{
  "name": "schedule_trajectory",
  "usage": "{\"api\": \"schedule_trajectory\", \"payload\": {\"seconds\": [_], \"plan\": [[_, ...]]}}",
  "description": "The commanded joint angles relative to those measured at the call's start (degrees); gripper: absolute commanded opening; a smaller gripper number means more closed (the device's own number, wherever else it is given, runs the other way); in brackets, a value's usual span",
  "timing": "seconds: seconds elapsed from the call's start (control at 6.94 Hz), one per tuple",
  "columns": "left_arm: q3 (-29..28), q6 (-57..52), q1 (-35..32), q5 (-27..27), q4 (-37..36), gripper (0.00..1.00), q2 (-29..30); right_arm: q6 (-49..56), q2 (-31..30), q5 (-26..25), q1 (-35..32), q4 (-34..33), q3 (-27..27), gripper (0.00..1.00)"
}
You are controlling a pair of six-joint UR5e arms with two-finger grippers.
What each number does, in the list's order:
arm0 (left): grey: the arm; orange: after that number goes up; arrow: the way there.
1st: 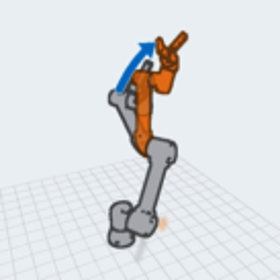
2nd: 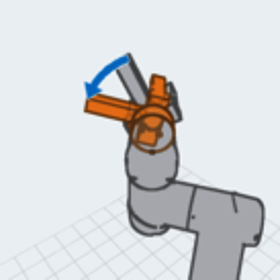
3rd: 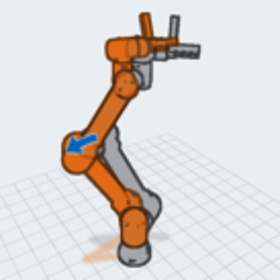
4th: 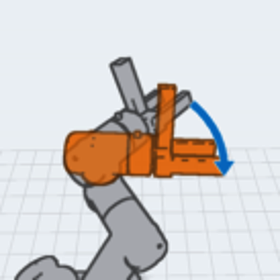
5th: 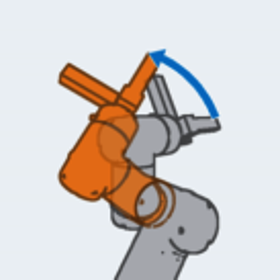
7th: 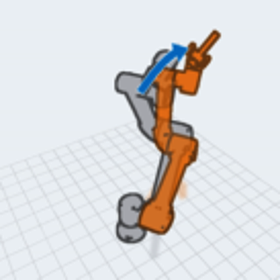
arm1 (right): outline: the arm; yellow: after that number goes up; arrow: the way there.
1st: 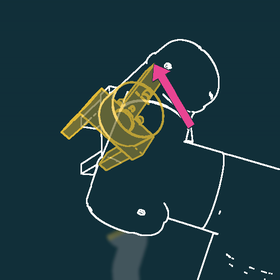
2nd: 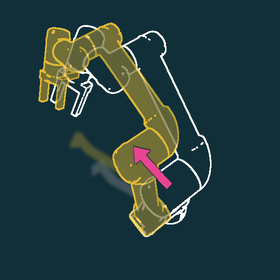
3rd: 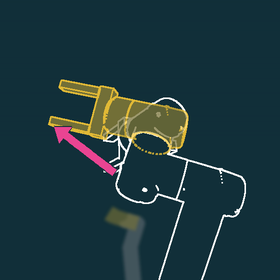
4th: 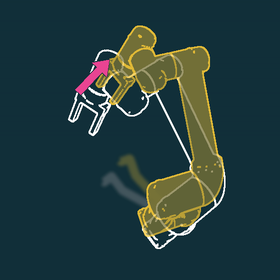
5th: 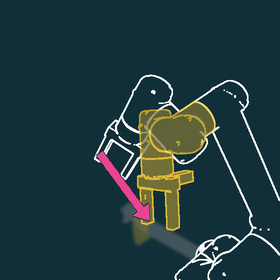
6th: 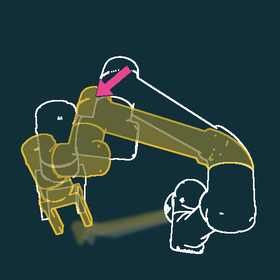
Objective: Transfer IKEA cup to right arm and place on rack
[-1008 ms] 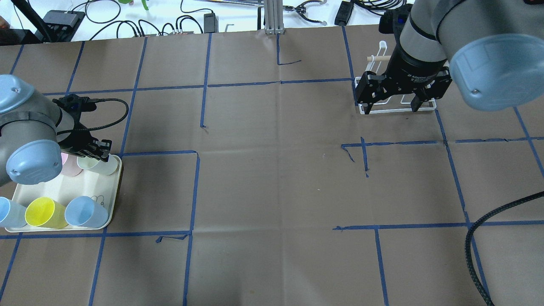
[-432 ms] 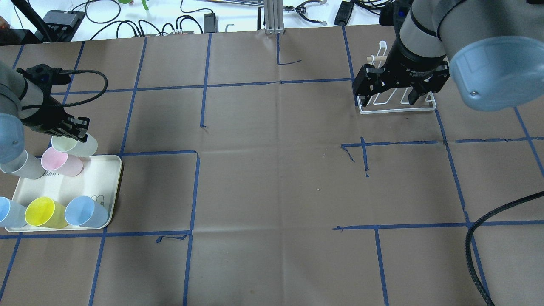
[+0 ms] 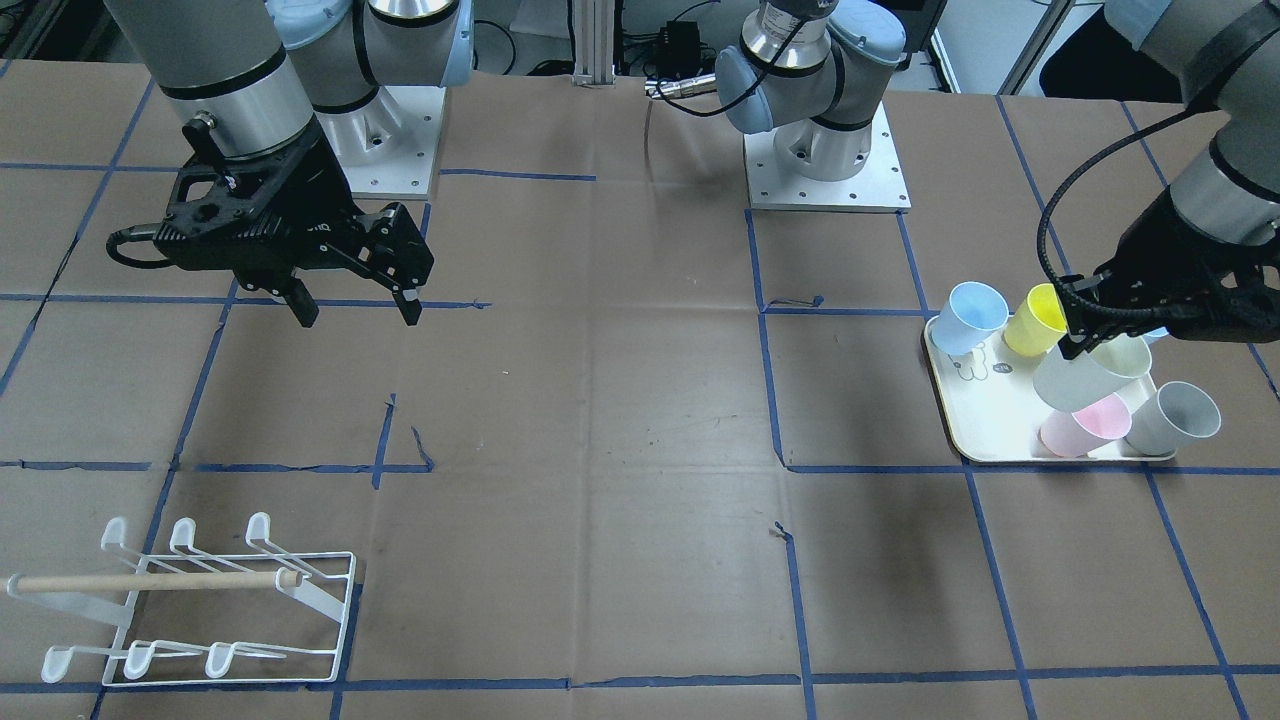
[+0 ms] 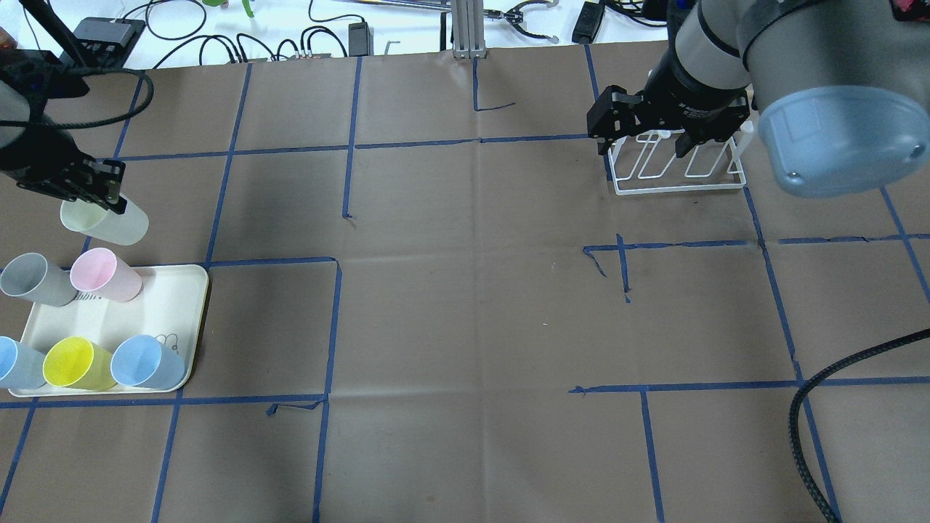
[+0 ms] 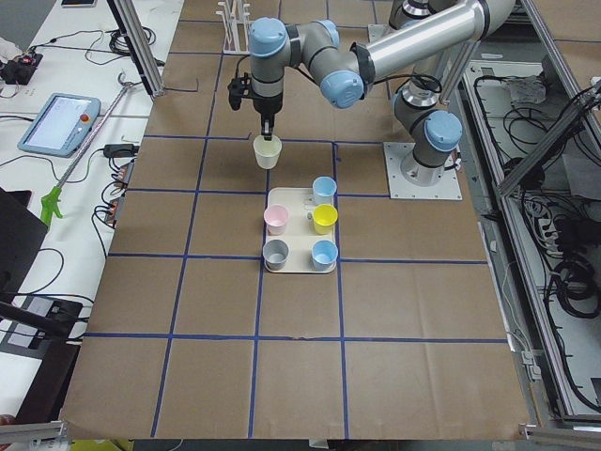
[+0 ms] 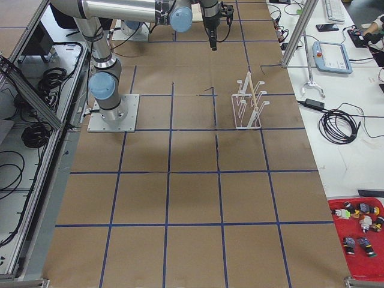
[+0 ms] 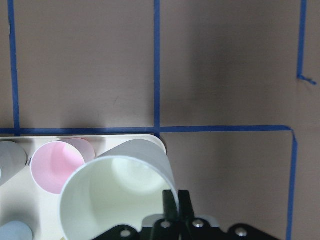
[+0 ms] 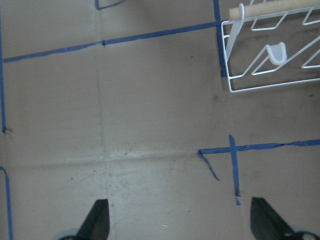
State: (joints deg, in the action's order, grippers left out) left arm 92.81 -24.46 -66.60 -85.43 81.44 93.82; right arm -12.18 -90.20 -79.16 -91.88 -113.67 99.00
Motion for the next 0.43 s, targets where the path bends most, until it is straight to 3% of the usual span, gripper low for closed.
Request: {"api": "schedule_trajectory", "payload": {"seconds": [0.0, 0.29], "plan": [[-2.02, -0.06, -1.34, 13.18, -0.64, 0.00, 0.58, -19.17, -0.15, 8.97, 0.04, -8.98, 2.16, 1.00], [1.12, -3.38, -1.69, 25.16, -9.76, 0.00, 0.58, -31.18, -0.41, 13.92, -0.05, -17.84, 4.60, 1.00]]}}
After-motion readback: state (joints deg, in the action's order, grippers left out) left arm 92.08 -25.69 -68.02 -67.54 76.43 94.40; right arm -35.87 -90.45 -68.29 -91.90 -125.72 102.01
